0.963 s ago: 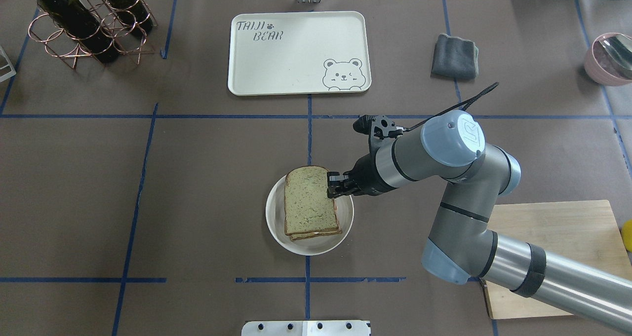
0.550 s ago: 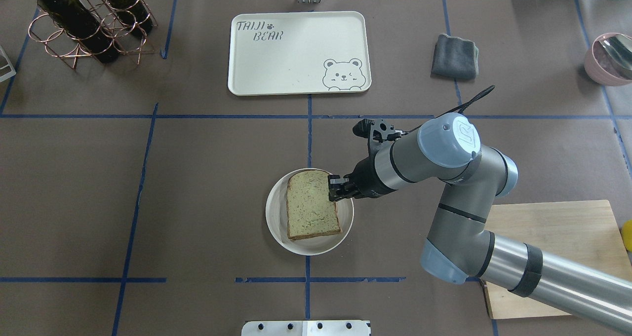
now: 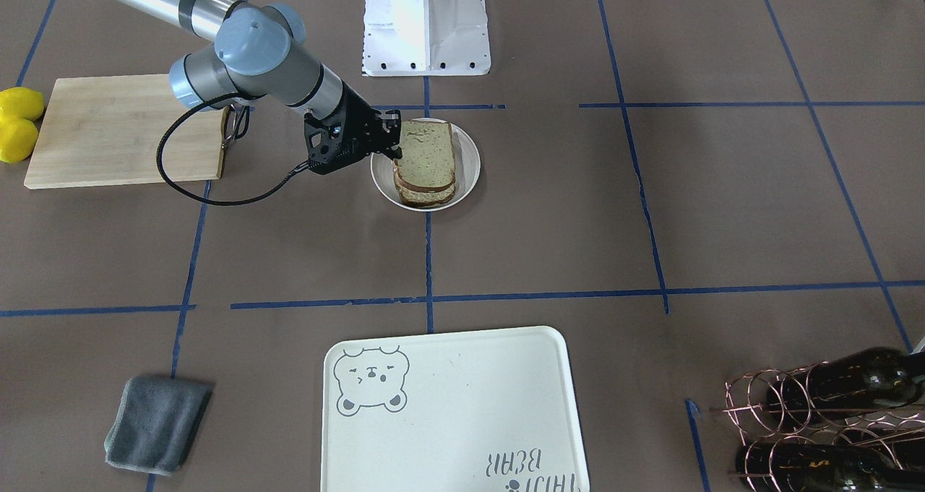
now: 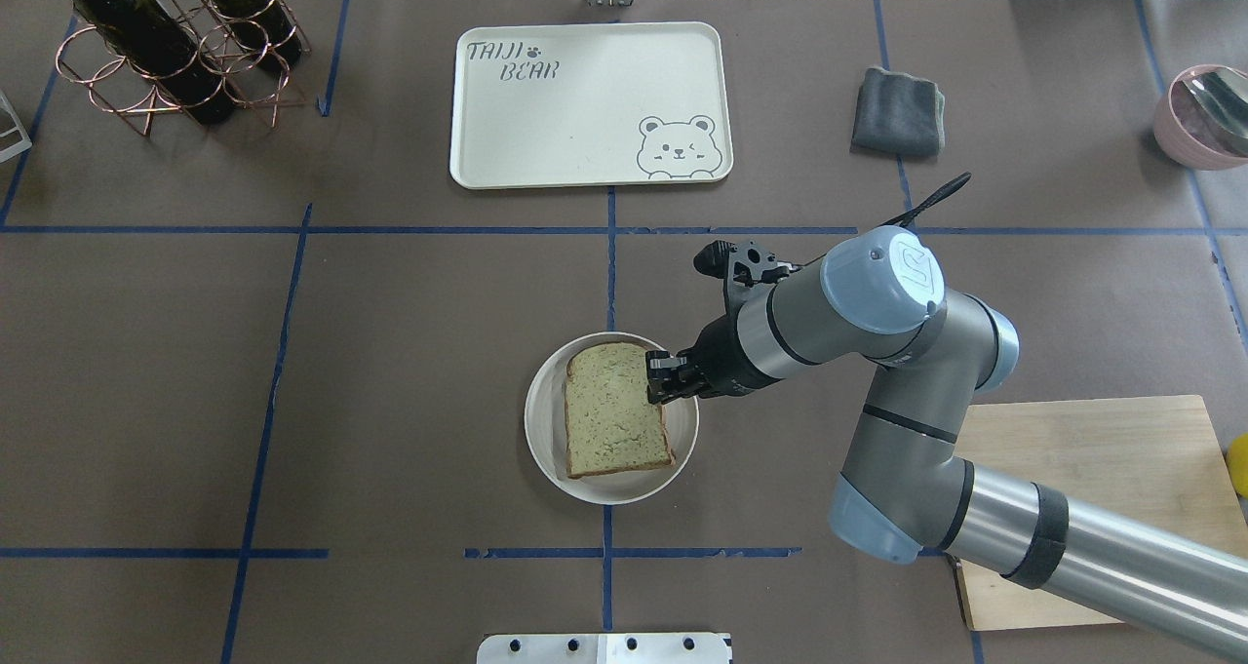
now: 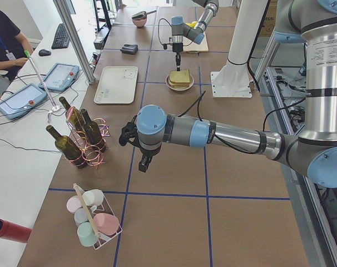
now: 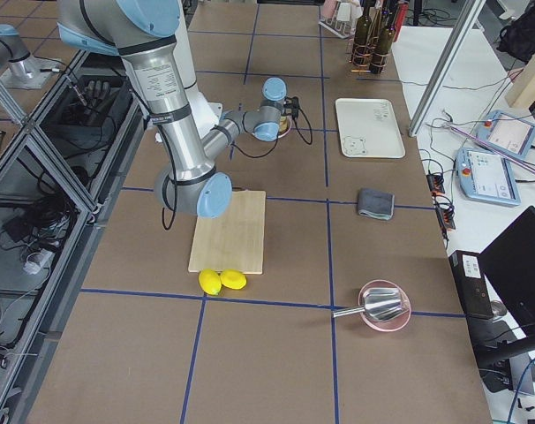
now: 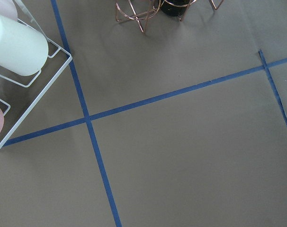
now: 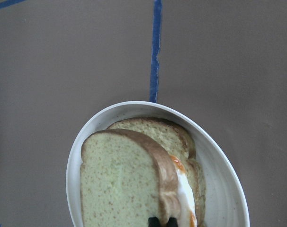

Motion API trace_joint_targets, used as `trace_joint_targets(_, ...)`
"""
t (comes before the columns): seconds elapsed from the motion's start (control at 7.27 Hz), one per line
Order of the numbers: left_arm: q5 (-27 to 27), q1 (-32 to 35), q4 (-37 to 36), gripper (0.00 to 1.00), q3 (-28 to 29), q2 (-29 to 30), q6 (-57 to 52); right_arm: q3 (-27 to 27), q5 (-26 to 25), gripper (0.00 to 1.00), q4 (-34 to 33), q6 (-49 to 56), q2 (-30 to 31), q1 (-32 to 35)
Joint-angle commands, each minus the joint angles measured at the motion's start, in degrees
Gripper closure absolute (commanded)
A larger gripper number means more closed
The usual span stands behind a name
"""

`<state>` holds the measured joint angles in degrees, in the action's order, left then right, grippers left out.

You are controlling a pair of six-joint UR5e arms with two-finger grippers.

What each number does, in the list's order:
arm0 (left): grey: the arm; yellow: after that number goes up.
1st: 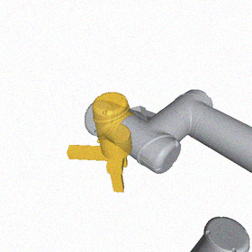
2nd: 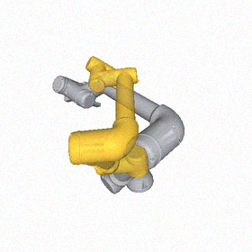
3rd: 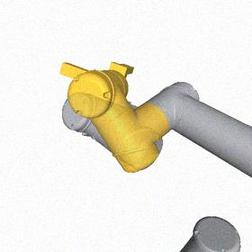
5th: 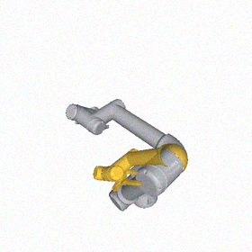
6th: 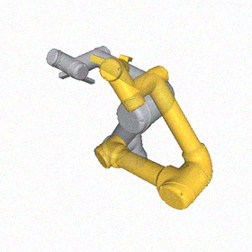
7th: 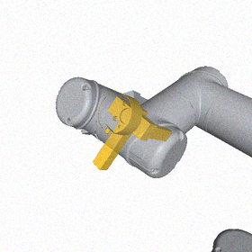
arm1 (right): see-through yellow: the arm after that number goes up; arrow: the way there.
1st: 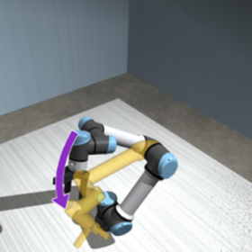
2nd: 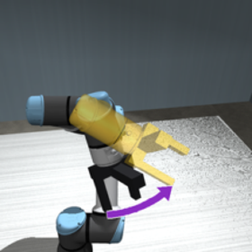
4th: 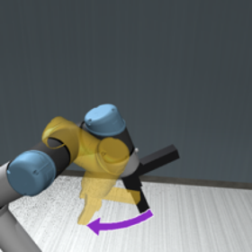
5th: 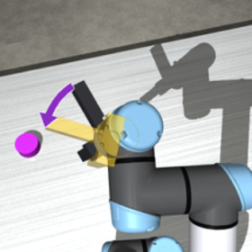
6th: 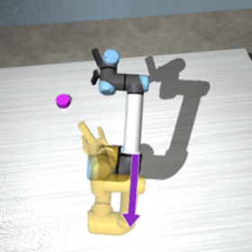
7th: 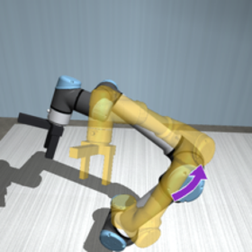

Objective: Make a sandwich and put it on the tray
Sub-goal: 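Lower the bread slice onto the egg toast and open the right gripper, then withdraw the right gripper from the plate while the left arm reaches toward the plate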

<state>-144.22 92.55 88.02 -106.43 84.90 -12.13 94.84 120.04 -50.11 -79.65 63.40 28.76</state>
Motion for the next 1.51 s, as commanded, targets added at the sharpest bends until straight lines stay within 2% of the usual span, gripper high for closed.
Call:
trace_joint_targets(0.0, 0.0, 0.0, 0.0, 0.0, 0.0, 0.0, 0.0, -0.4, -0.1, 0.0, 0.2, -0.5, 0.0, 0.1)
trace_joint_targets(0.28, -0.5, 0.0, 0.0, 0.0, 0.2, 0.1, 0.0, -0.3, 0.1, 0.0, 0.4, -0.5, 0.0, 0.4)
trace_joint_targets(0.41, -3.8, -0.5, 0.5, 0.0, 0.3, 0.4, 0.3, 0.5, 1.1, 0.0, 0.4, -0.6, 0.1, 1.6)
trace_joint_targets(0.55, -11.7, -3.4, 4.5, 0.0, 0.6, 0.8, 6.4, 2.0, 4.5, 0.0, 0.4, -0.8, 1.4, 4.3)
trace_joint_targets(0.69, -11.8, -6.6, 12.5, 0.0, 0.3, 1.1, 19.3, 5.3, 6.5, 0.0, 0.4, -0.9, 6.0, 7.7)
trace_joint_targets(0.83, -11.6, -10.1, 24.5, 0.0, 0.5, 1.2, 35.0, 8.7, 7.0, 0.0, 0.4, -0.8, 12.6, 11.5)
trace_joint_targets(0.96, -9.0, -15.2, 34.6, 0.0, 0.1, 1.2, 49.4, 10.7, 6.8, 0.0, 0.4, -0.2, 17.6, 15.3)
trace_joint_targets(1.1, 0.7, -22.3, 40.0, 0.0, -1.3, 1.4, 57.6, 11.2, 6.9, 0.0, 0.4, 1.3, 21.6, 18.9)
trace_joint_targets(1.38, 3.5, -33.5, 42.3, 0.0, -2.2, 8.7, 77.2, 11.2, 8.4, 0.0, 0.4, 11.6, 27.9, 23.8)
